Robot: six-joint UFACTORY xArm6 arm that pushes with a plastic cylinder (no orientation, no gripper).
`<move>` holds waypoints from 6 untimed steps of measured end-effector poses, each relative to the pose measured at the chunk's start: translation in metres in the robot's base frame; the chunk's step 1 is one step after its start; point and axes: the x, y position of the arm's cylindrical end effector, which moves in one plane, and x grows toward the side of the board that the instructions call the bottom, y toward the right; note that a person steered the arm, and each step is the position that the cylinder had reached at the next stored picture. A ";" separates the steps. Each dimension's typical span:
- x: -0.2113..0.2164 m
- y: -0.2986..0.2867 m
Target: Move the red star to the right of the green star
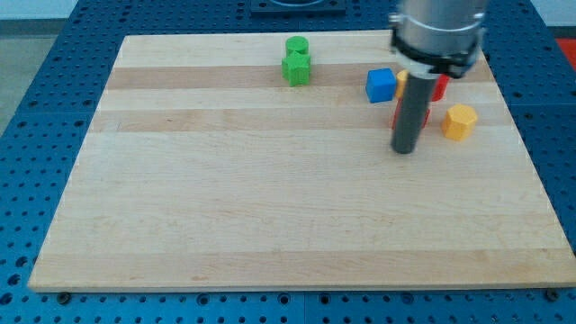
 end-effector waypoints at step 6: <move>-0.037 0.007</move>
